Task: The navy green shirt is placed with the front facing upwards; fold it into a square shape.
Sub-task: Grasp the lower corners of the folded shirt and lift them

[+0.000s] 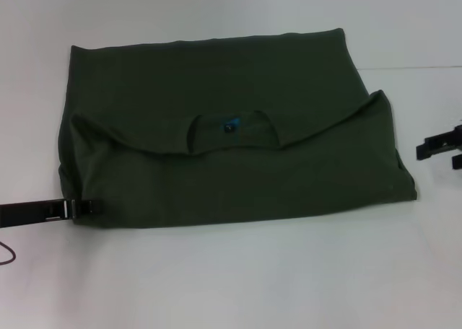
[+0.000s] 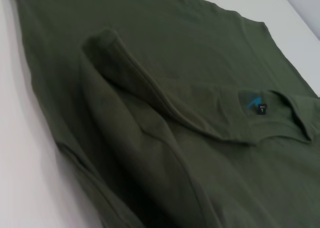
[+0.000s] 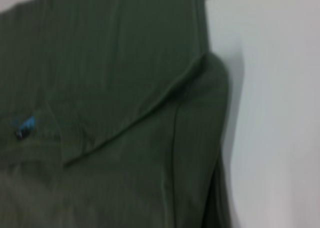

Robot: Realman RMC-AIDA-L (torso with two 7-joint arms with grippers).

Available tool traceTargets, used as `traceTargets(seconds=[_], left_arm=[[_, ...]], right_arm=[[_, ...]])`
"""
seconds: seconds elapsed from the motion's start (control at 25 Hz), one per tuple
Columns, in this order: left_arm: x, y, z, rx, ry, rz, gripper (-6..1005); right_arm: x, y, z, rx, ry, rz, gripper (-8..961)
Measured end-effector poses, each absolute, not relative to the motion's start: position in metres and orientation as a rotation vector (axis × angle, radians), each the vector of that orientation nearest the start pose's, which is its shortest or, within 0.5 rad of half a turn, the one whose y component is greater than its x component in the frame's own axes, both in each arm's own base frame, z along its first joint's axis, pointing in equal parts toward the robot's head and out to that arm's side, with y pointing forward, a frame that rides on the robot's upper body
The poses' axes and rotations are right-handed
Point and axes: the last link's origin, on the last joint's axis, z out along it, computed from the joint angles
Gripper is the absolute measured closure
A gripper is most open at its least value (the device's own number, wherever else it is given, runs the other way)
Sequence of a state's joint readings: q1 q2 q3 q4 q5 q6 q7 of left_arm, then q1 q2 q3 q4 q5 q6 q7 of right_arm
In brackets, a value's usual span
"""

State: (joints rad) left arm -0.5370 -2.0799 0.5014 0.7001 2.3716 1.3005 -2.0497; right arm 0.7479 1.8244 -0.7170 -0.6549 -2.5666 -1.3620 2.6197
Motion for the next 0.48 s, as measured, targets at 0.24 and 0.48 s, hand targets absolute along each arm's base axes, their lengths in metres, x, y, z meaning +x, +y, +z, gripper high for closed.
traceTargets(seconds=[0.24,0.48], left_arm=[[-0.33,0.342,0.016,-2.208,-1.539,-0.396,949],[-0.328,0.345,0.016,-2.21,-1.534,-0.397,949]], right_arm=[[0.3,0.407,0.081,-2.013,1.775,0.024,55],[0.296,0.408,0.066,-2.026,1.776,0.038,56]])
